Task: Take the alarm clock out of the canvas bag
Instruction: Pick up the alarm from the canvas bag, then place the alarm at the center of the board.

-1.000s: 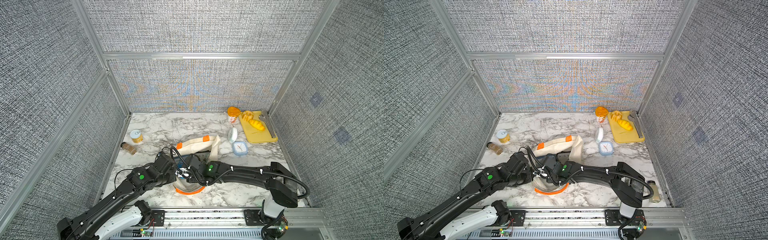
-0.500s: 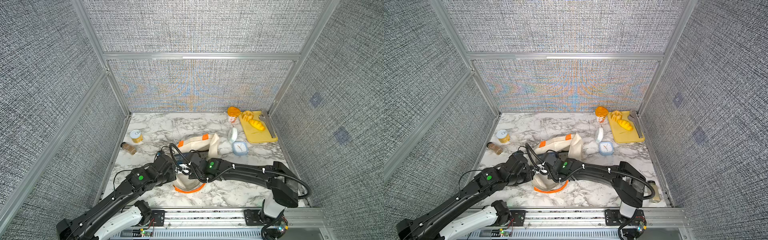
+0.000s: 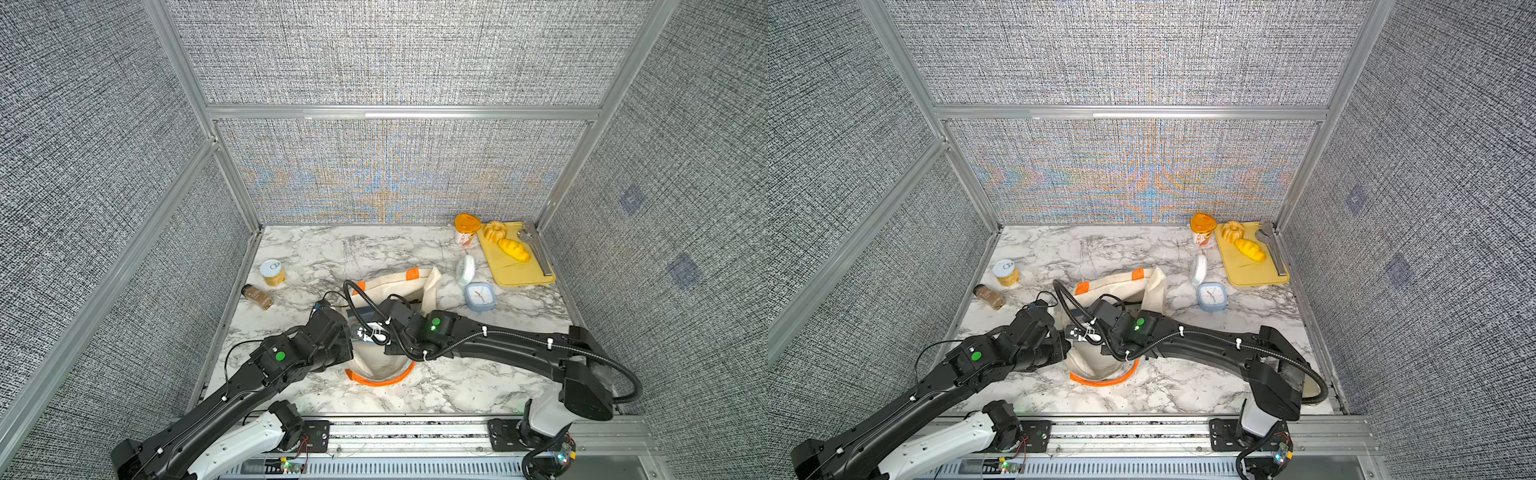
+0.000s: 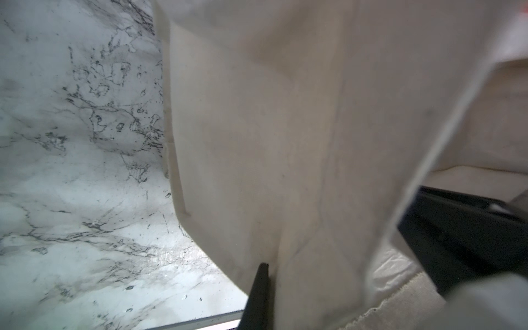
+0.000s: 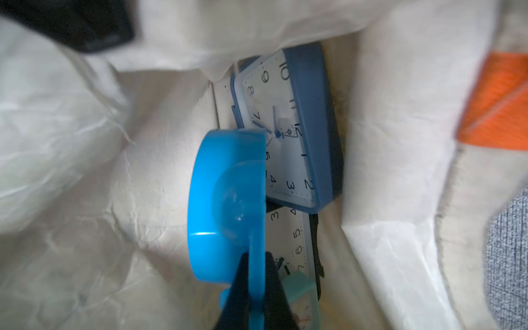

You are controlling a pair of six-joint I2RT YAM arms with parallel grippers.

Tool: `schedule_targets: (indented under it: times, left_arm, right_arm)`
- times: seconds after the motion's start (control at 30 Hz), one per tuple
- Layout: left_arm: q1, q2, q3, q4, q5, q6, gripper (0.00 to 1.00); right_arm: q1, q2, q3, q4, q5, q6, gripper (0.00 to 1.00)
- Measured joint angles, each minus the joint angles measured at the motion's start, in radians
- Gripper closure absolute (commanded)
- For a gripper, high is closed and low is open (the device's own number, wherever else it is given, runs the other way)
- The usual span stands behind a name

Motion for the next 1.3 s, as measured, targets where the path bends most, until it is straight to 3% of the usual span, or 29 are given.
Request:
schedule_targets:
  times: [0.2,0.47,0.63,0.97,1.2,1.3]
  left_arm:
    - [0.0,0.008,0.024,-0.026,-0.011,0.0,1.0]
    - [0.001,0.006,0.093,-0.052,-0.057,0.029,1.0]
    - [0.0,-0.002,0.127,-0.059,-0.103,0.064,0.81]
    - [0.0,0.006,0.134,-0.047,-0.139,0.108,0.66]
    - [0.0,0.023,0.192,-0.046,-0.158,0.138,0.3]
    - [0.0,0.048,0.236,-0.047,-0.157,0.172,0.21]
  right_arm:
    - [-0.009,-0.045,0.081,-0.029,-0.017,0.058,1.0]
    - [-0.007,-0.093,0.231,-0.224,-0.048,0.181,1.0]
    - [-0.008,-0.18,0.3,-0.36,-0.045,0.281,1.0]
    - [-0.052,-0.26,0.456,-0.504,0.069,0.443,1.0]
    - [-0.271,-0.254,0.557,-0.549,0.099,0.499,1.0]
    - [-0.385,-0.232,0.59,-0.579,0.105,0.518,1.0]
